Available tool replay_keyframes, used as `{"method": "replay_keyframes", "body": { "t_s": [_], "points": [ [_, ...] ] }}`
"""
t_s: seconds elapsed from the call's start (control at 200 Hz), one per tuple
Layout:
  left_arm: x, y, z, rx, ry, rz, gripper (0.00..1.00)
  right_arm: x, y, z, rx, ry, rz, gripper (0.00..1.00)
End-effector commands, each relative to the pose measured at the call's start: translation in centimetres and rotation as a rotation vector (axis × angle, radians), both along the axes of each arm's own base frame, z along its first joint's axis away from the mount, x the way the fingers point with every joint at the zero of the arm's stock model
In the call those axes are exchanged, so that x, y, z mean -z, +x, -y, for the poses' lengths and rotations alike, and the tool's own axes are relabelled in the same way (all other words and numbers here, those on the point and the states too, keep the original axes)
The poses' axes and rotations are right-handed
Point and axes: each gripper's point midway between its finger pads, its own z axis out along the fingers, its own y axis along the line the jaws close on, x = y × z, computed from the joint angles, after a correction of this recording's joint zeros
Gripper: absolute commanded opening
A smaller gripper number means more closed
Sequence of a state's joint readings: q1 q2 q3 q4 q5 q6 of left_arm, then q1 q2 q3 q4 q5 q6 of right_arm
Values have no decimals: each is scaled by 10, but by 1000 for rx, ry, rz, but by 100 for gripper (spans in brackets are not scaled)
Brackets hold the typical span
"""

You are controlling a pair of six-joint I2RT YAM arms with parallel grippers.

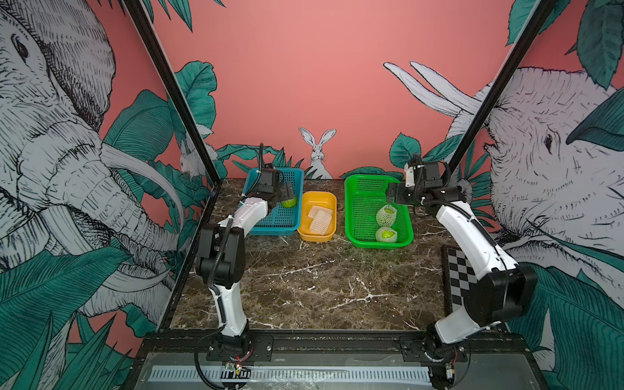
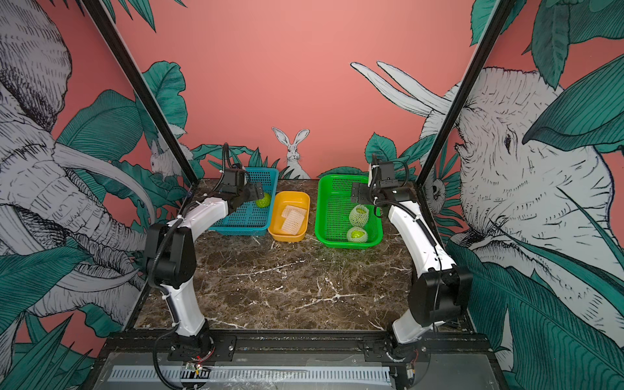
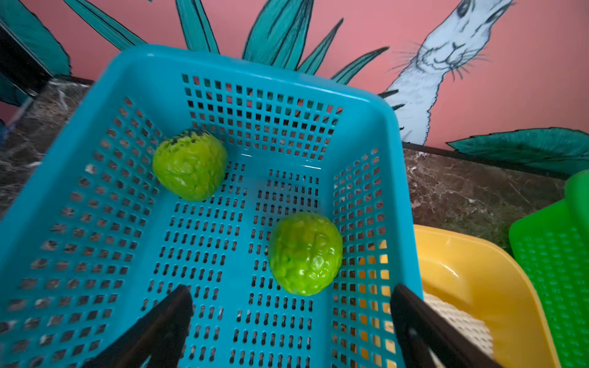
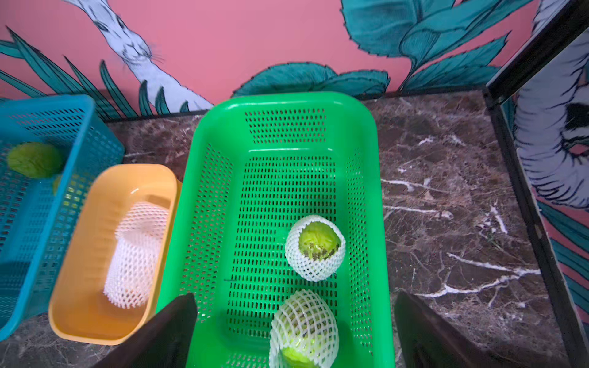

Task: Sleeve custard apples in foam nets
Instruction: Place the custard apple in the basket, then pick up the custard apple from the basket.

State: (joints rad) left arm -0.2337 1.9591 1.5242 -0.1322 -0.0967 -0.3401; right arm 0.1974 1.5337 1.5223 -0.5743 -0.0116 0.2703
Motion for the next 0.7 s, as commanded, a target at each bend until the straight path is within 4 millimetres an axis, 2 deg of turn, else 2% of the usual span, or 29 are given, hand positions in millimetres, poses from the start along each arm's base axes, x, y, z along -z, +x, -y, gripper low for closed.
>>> {"method": "replay_keyframes", "body": {
  "t_s": [0.0, 0.095, 0.26, 0.275, 0.32, 0.525, 0.695],
  "points": [
    [-1, 13, 11, 26, -91, -18, 99, -23, -10, 0, -7, 37, 100, 99],
    [13, 23, 12, 15, -117, -38, 99, -26, -20, 1, -11, 47, 128, 99],
    [37, 31, 15, 21, -153, -82, 98, -16, -35, 4, -12, 44, 116, 99],
    [39, 31, 16, 24, -155, -86, 98, -5, -37, 5, -10, 38, 93, 99],
    [45, 31, 17, 27, -154, -97, 97, 3, -41, 8, -1, 28, 79, 99],
    [70, 31, 13, 25, -121, -143, 93, 20, -56, 12, 17, 35, 45, 99],
    [78, 34, 9, 10, -119, -142, 87, 27, -75, 13, 15, 46, 11, 99]
  ]
}}
